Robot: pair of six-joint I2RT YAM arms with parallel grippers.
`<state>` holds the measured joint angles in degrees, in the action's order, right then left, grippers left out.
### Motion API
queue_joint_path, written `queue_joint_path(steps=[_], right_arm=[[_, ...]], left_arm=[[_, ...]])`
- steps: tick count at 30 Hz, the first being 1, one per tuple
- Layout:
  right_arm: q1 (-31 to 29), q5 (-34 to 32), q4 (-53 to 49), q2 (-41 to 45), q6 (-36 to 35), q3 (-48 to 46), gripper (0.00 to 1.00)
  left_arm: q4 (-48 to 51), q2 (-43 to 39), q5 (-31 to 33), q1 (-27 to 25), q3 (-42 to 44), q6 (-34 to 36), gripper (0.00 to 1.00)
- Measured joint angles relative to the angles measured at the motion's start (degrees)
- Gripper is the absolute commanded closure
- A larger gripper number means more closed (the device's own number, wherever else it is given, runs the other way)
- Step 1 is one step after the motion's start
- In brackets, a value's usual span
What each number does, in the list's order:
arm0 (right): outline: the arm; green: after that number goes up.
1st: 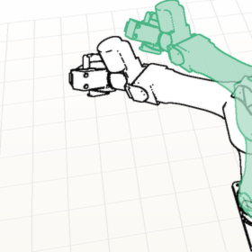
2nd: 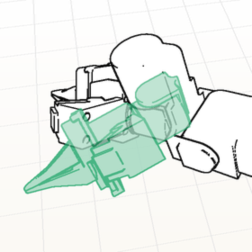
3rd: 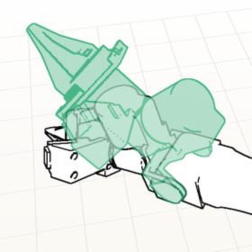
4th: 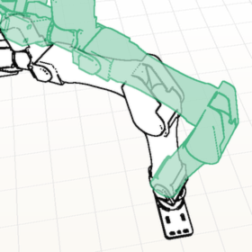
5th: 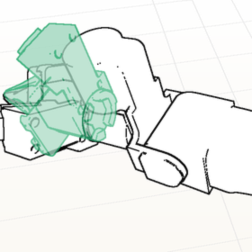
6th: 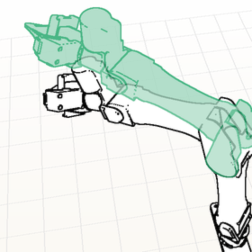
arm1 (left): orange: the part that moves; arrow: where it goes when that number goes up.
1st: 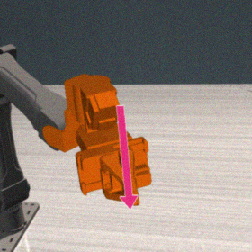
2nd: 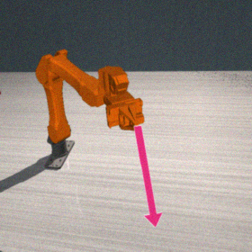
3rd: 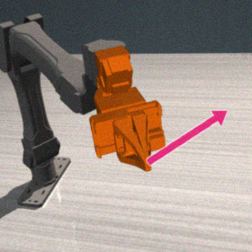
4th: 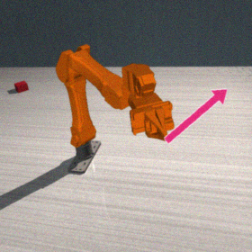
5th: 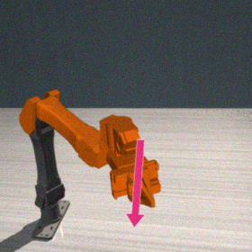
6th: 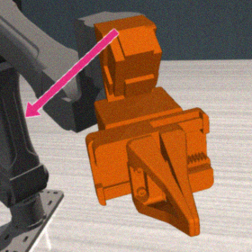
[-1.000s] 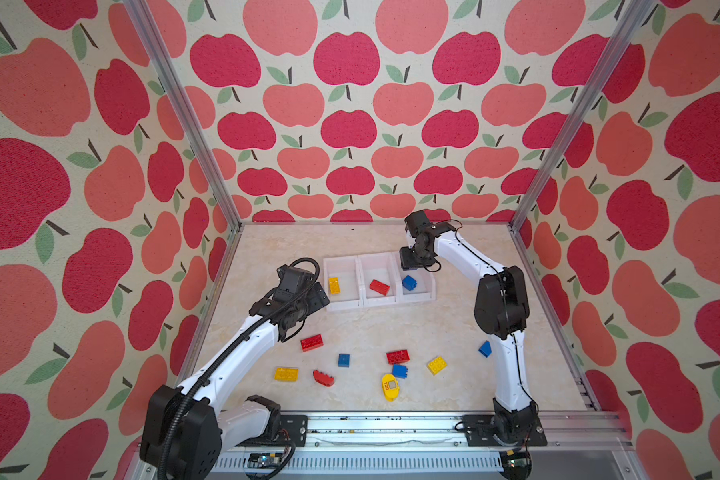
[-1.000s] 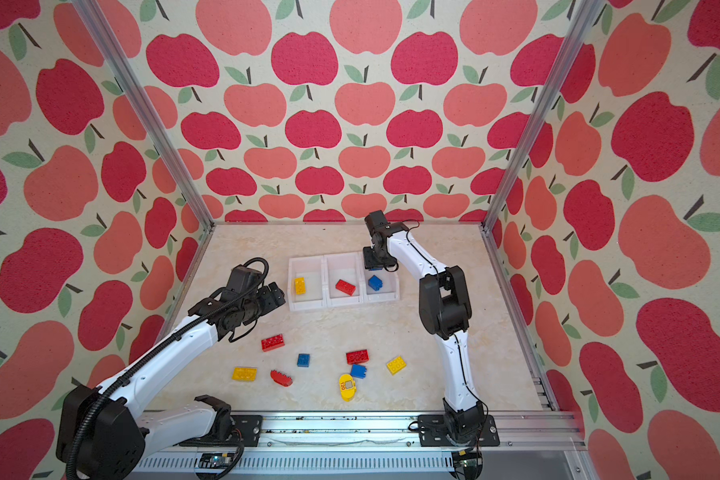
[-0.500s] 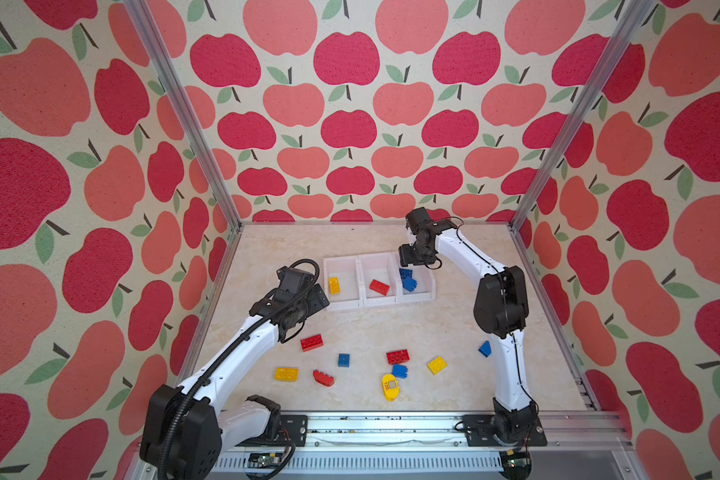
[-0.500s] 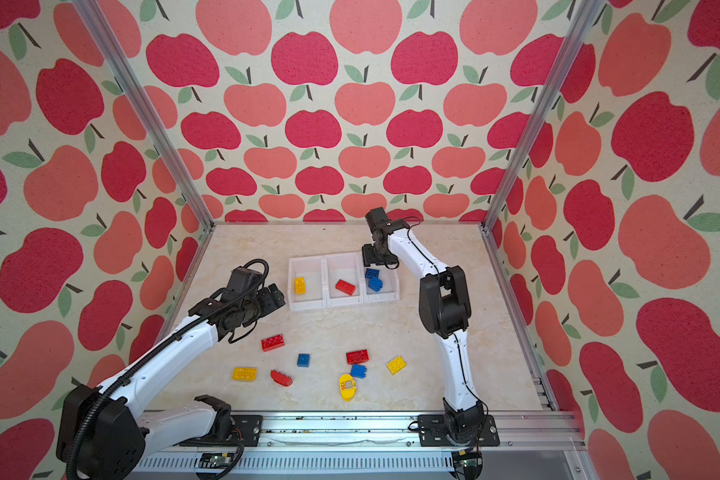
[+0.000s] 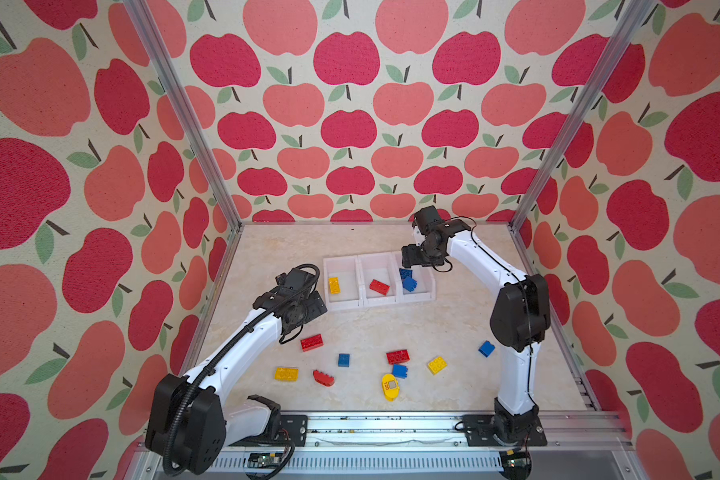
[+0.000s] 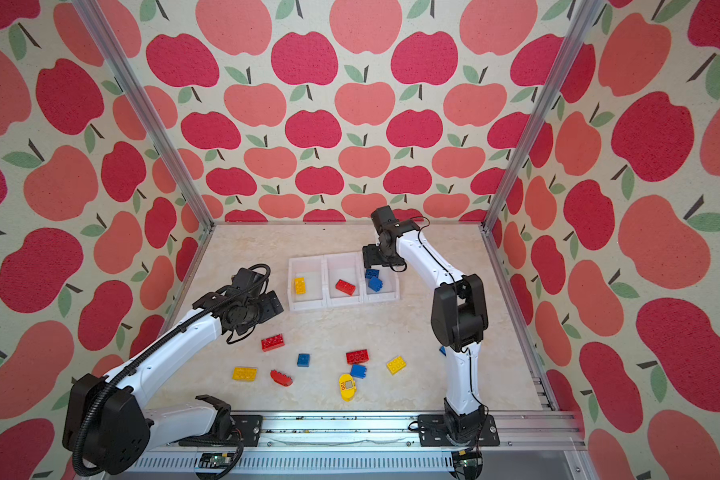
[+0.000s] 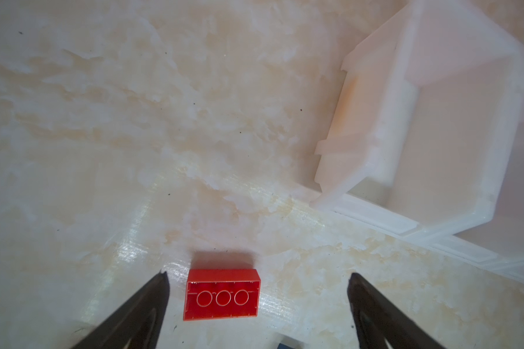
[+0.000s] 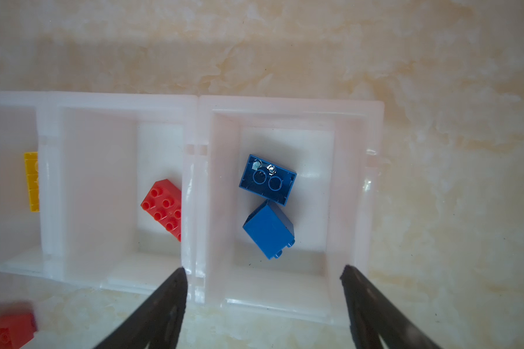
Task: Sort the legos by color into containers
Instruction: 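Lower the left gripper onto the red 2x4 brick and close on it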
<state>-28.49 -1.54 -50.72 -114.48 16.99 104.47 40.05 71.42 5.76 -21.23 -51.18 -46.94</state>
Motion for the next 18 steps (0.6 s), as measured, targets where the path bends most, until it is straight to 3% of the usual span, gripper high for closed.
queue_joint_path(steps=[9, 18], right_arm=[[0.00, 1.05, 0.24, 10.71, 1.99, -11.85, 0.13], [-0.31, 1.20, 0.24, 13.77, 3.30, -16.00, 0.11]], left_arm=[[4.46, 5.33, -0.81, -0.44, -0.70, -0.57, 0.02], [3.89, 11.32, -3.50, -1.86, -0.70, -0.31, 0.00]])
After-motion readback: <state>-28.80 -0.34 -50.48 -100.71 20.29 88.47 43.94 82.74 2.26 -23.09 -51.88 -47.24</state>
